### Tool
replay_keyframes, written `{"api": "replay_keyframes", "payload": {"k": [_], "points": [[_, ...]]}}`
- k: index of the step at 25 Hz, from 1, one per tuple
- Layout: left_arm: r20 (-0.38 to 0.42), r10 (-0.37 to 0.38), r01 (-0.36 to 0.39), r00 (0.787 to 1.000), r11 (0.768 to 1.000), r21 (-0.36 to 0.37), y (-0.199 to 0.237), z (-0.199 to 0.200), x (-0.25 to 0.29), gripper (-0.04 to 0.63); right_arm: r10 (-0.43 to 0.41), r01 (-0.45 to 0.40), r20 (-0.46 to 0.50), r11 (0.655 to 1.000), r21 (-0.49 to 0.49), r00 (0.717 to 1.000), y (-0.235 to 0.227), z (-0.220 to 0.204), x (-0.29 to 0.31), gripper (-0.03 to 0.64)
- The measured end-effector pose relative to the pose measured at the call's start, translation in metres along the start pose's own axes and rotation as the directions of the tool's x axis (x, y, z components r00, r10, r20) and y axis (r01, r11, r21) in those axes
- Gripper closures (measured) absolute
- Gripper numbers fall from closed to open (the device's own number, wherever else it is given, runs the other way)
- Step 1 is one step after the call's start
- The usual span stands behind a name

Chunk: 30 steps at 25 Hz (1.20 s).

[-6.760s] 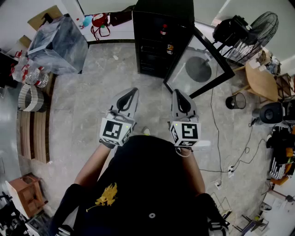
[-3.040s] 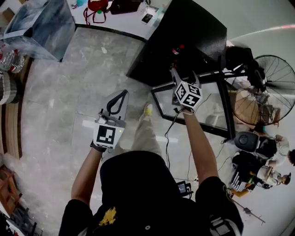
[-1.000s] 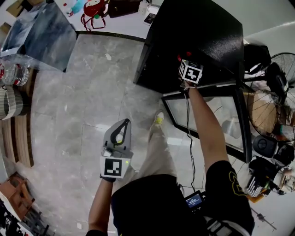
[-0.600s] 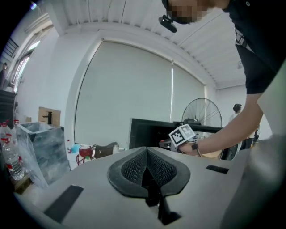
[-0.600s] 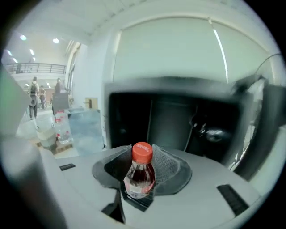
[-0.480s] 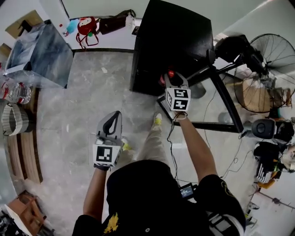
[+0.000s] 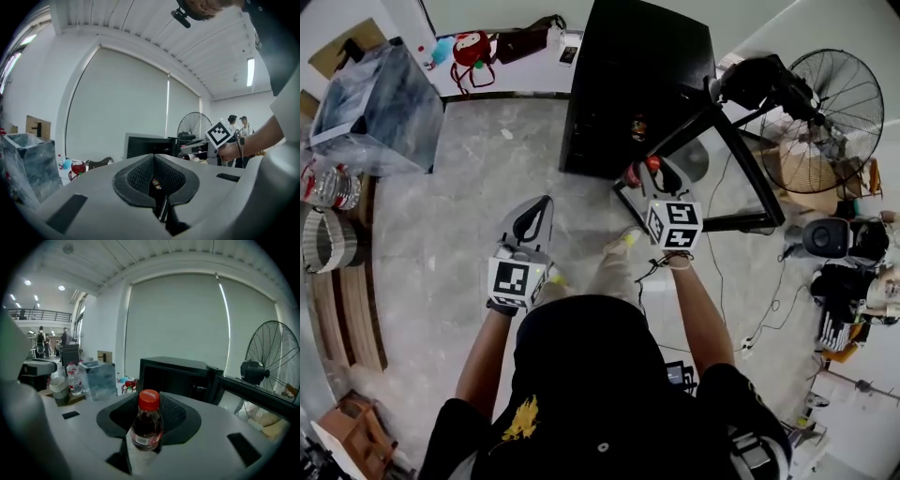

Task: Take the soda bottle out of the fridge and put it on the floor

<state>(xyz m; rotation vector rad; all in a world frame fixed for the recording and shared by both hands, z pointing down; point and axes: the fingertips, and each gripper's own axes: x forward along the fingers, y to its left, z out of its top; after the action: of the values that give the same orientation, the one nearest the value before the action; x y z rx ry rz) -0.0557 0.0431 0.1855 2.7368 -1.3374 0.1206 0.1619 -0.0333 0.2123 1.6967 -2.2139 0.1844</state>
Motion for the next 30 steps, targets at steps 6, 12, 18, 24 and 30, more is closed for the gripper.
{"api": "replay_keyframes", "payload": {"k": [6, 12, 18, 24, 30], "points": [[0.036, 0.012, -0.012, 0.999, 1.0, 0.011, -0.007, 0.009, -0.003, 0.577, 0.023, -0.023, 0.004, 0.999, -0.023, 1.0, 0.015, 0.004, -0.029, 0.485], [0.02, 0.016, -0.017, 1.0, 1.0, 0.018, -0.02, 0.008, -0.007, 0.577, 0.02, -0.02, 0.026, 1.0, -0.007, 0.999, 0.011, 0.006, -0.042, 0.485], [0.046, 0.024, -0.025, 0.999, 1.0, 0.017, -0.018, 0.022, -0.017, 0.577, 0.038, -0.038, 0.058, 0.999, -0.007, 0.998, 0.015, 0.025, -0.051, 0.485], [0.073, 0.031, -0.032, 0.997, 0.999, 0.012, -0.019, 0.029, -0.002, 0.577, 0.071, -0.07, 0.016, 0.996, -0.057, 0.997, 0.01, 0.035, -0.048, 0.486], [0.075, 0.096, -0.093, 0.993, 0.995, -0.036, -0.023, 0.036, 0.02, 0.577, 0.124, -0.126, -0.036, 0.99, -0.064, 0.992, -0.012, 0.03, -0.035, 0.486]]}}
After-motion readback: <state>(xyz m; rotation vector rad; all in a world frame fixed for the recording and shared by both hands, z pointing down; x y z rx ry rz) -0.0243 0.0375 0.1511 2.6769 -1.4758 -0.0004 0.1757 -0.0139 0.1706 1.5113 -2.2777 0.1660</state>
